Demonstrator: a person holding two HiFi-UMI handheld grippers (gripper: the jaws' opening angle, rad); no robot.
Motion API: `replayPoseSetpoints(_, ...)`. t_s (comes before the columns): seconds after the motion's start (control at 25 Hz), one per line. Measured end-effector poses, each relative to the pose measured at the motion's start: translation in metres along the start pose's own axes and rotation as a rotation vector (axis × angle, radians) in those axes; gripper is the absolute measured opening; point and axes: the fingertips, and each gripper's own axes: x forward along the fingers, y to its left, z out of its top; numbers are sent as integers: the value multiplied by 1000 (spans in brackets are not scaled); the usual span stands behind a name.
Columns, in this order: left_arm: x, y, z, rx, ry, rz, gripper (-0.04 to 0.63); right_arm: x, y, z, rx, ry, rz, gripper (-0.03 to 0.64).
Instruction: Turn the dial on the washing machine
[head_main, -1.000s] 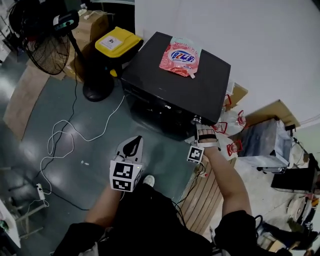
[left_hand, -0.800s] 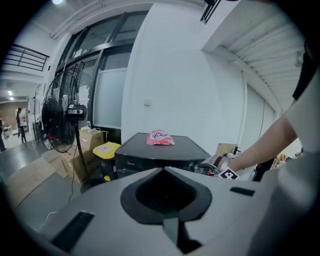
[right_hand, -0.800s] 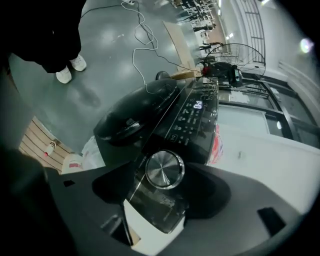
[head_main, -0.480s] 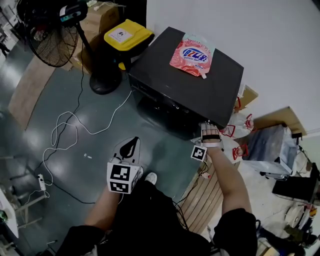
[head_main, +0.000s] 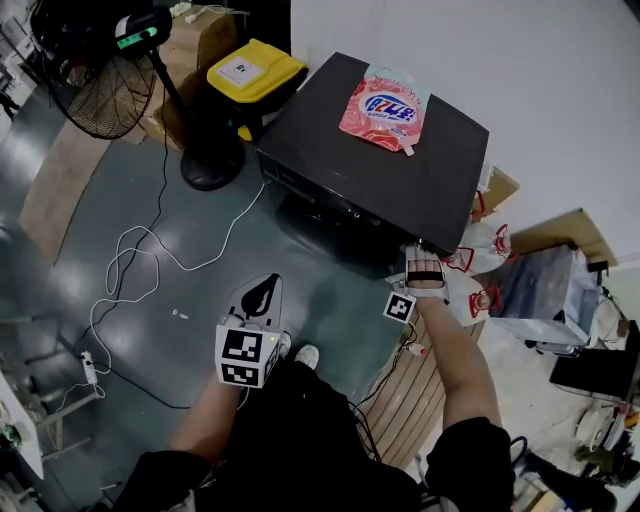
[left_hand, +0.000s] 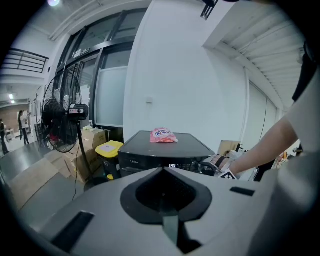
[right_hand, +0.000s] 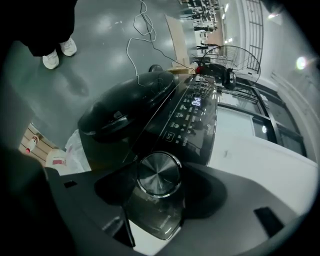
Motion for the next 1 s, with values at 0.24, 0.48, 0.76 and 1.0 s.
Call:
replayPoseSetpoints(0.24,-1,-2,0,16,11,-15,8,0,0,3,126,4,7,278)
replayPoseSetpoints(0.48,0,-7,2,34,13,-22,8,-1,-2,8,379,22,45,266)
replayPoseSetpoints(0.76,-1,-12,8,44,3,-30,8,0,-12,0,528,59,-13,235)
replayPoseSetpoints(1.0,-1,-17,0,47,18,-34,8,2,-10,-1,525,46,-16,236)
